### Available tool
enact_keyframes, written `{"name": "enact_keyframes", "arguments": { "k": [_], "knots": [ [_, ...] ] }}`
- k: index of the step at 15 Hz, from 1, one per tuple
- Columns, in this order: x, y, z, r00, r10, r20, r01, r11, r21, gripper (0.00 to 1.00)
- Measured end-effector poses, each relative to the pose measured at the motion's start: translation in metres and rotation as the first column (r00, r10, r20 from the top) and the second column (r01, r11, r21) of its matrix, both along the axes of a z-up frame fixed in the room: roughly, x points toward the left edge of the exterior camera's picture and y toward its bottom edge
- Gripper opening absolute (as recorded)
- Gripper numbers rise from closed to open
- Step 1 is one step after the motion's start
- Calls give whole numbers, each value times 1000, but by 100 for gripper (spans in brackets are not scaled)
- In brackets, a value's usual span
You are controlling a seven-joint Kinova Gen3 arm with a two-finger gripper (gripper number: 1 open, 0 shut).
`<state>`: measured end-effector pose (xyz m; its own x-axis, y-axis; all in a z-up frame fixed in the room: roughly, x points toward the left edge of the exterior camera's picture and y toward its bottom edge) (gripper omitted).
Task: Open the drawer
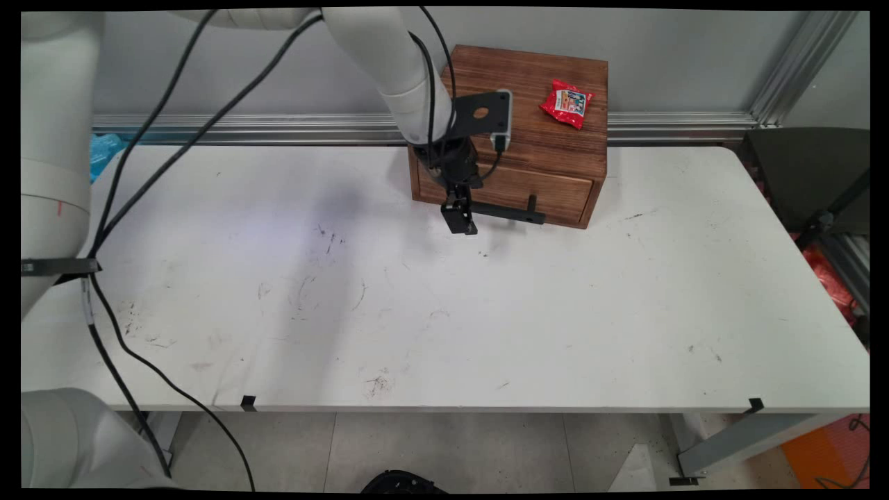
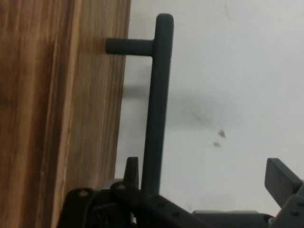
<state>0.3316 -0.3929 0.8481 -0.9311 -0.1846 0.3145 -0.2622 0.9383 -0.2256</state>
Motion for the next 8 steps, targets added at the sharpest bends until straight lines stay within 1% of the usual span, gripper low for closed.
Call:
{"name": "enact_keyframes", "arguments": {
  "k": [8],
  "knots": [
    [-6, -16, -33, 999, -49, -11, 49, 999, -4, 100]
  ]
}}
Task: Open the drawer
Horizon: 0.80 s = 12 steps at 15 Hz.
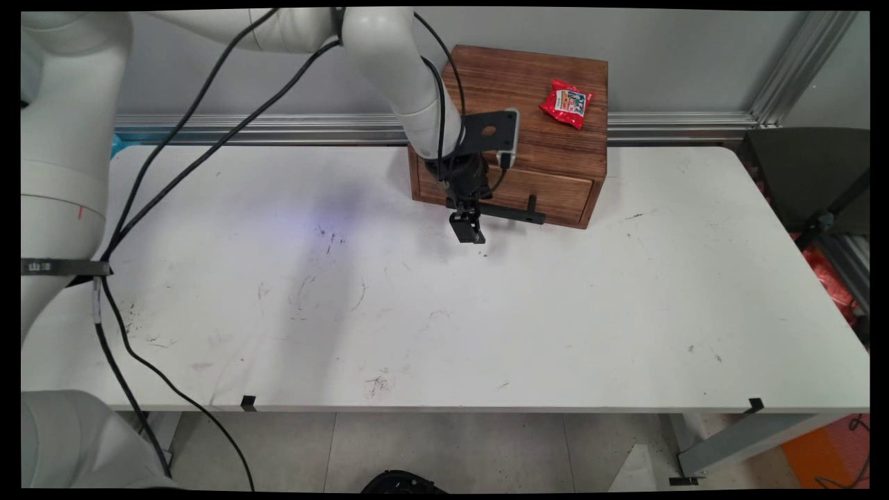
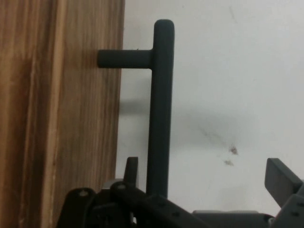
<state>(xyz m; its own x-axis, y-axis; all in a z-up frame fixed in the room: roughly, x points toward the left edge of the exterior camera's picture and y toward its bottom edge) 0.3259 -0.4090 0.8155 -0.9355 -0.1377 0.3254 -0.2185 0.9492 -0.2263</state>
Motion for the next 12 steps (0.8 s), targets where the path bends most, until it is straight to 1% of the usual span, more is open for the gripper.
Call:
{"name": "enact_keyframes", "arguments": {
  "k": [5, 12],
  "knots": [
    [0, -6, -16, 1000, -15, -2, 15, 1000, 2, 100],
    [-2, -5, -28, 1000, -19, -7, 19, 1000, 11, 100]
  ]
}}
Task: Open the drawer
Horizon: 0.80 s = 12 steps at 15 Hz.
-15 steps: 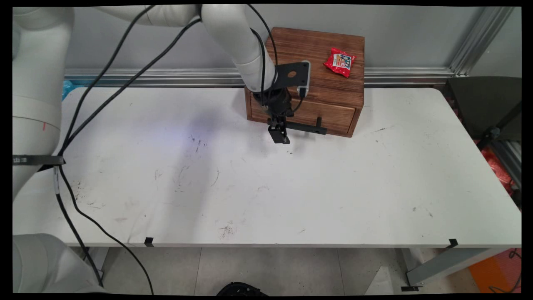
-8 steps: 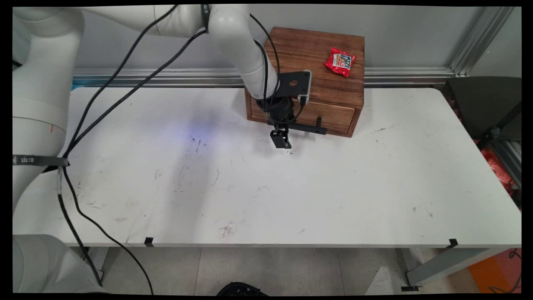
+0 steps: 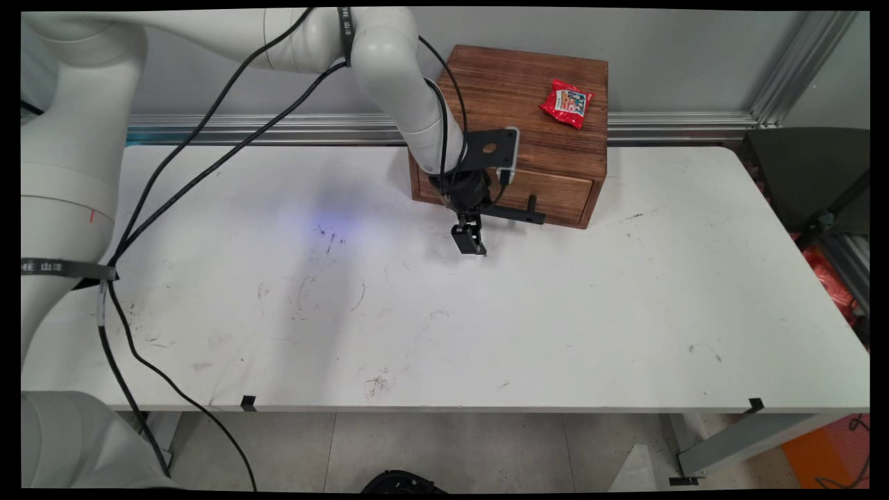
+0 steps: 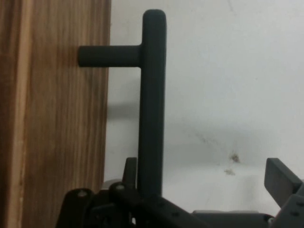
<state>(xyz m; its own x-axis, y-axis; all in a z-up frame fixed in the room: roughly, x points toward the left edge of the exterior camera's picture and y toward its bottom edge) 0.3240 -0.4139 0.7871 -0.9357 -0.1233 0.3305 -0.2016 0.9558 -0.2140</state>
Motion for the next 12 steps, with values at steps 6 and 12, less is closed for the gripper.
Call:
{"name": "enact_keyframes", "arguments": {
  "k": [6, 12],
  "knots": [
    [-4, 7, -1, 1000, 27, -5, -27, 1000, 2, 100],
    [-6, 20, 3, 997, 72, -9, -72, 997, 5, 100]
  ]
}}
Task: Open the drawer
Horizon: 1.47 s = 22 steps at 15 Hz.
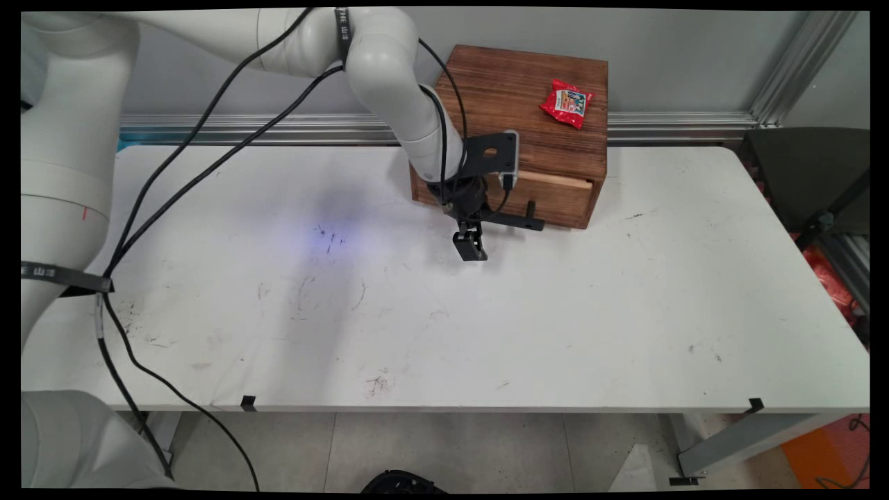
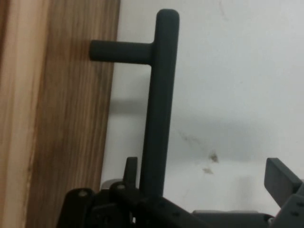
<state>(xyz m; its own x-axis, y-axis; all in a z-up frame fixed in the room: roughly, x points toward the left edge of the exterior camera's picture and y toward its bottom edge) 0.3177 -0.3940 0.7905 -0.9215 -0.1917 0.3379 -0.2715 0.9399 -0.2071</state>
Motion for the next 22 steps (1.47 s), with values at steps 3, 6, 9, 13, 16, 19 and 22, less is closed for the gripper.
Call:
{"name": "enact_keyframes", "arguments": {
  "k": [3, 6, 9, 13, 16, 19, 22],
  "knots": [
    [-1, 8, 3, 1000, 23, -1, -23, 1000, 3, 100],
    [-2, 18, 6, 999, 46, -3, -46, 999, 10, 100],
    [-5, 29, 9, 998, 66, -7, -66, 998, 20, 100],
    [-8, 45, 10, 996, 83, -14, -83, 996, 40, 100],
    [-11, 55, 10, 996, 90, -20, -89, 994, 55, 100],
    [-13, 63, 8, 995, 95, -26, -93, 993, 68, 100],
    [-15, 73, 6, 995, 100, -29, -97, 992, 83, 100]
  ]
}}
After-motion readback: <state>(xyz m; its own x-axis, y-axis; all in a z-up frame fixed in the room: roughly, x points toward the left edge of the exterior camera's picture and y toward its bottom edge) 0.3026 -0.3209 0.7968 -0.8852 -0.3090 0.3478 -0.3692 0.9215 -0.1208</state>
